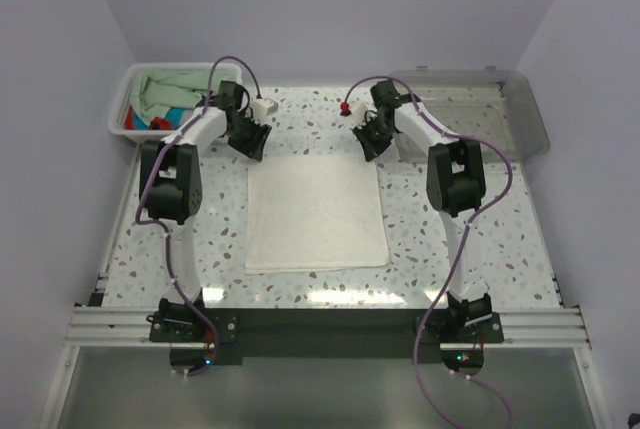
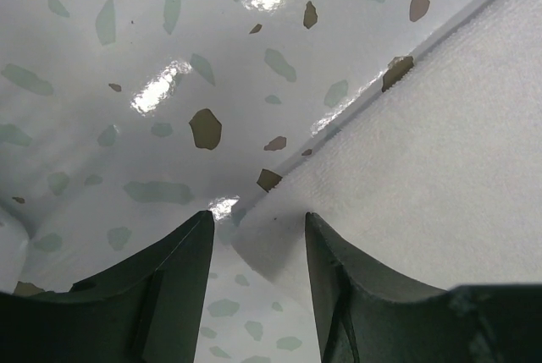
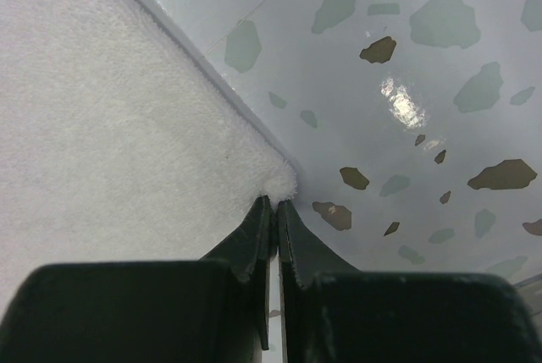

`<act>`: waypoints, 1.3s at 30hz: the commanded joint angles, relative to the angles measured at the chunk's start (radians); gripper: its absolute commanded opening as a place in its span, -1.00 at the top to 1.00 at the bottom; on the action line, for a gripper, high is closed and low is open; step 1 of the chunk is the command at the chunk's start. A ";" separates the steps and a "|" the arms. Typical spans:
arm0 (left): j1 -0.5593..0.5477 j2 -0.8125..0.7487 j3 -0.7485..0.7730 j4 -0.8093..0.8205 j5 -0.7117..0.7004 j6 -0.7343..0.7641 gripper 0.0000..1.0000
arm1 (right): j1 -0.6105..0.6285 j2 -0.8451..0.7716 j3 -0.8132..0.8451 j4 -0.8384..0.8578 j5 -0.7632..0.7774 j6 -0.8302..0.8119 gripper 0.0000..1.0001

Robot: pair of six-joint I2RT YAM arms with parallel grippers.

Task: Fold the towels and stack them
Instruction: Fold the towel

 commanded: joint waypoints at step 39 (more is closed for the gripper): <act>0.029 -0.155 -0.066 0.164 0.078 0.043 1.00 | -0.016 -0.275 -0.045 0.297 0.113 0.051 1.00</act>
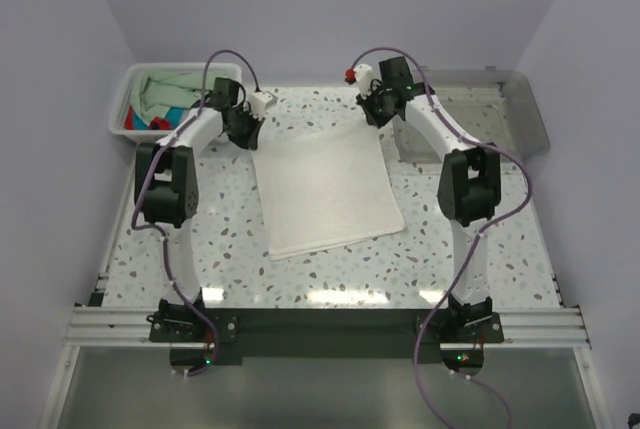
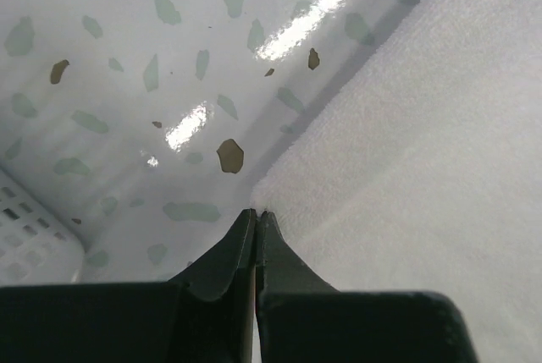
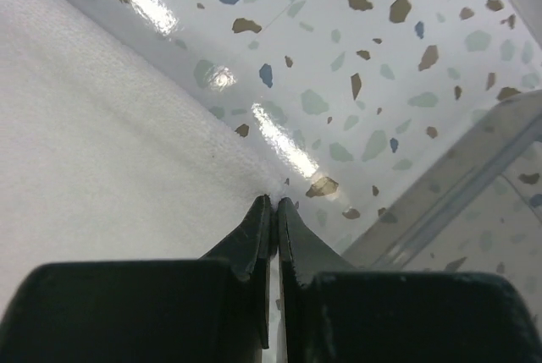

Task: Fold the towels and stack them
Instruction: Fold the towel

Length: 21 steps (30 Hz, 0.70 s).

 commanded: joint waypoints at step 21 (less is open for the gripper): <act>-0.031 -0.748 -0.709 0.184 -0.027 -0.517 1.00 | -0.012 -0.451 -0.515 0.089 0.146 0.182 1.00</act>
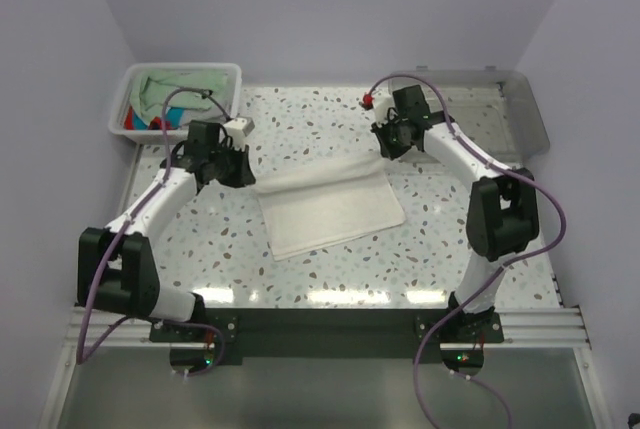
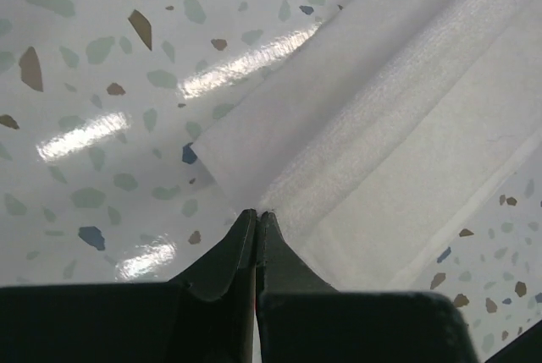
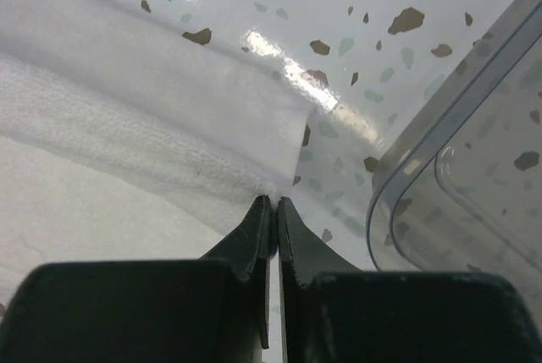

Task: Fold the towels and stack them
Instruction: Fold the towel

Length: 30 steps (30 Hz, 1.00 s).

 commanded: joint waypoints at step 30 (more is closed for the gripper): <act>-0.136 -0.175 -0.222 -0.098 -0.181 -0.330 1.00 | -0.017 -0.297 -0.334 0.027 0.203 0.298 1.00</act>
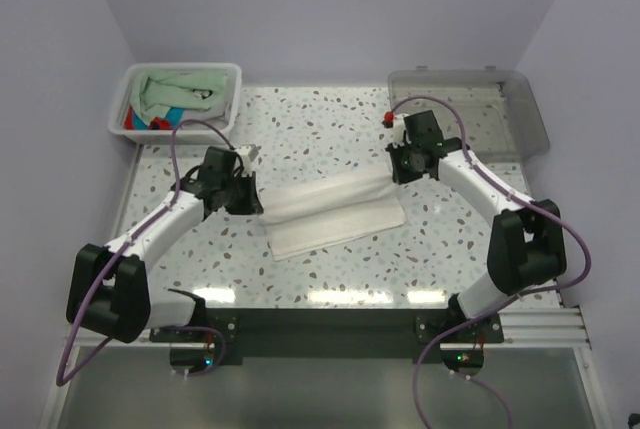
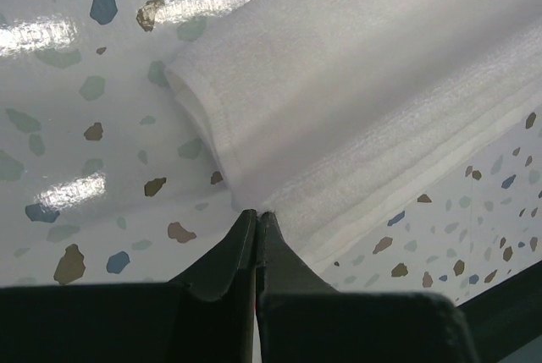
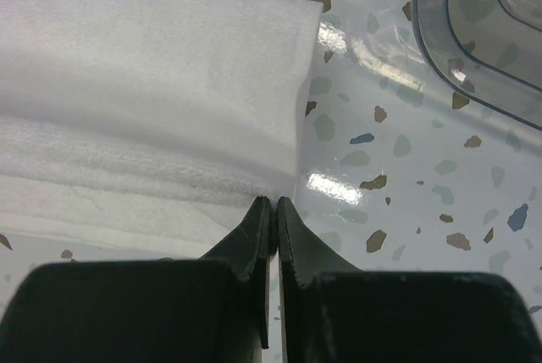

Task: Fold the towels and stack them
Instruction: Fold the towel

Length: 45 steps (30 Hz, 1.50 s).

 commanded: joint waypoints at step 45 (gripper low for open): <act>-0.100 -0.097 -0.114 -0.046 -0.041 -0.141 1.00 | -0.020 -0.013 -0.101 0.059 0.140 0.136 1.00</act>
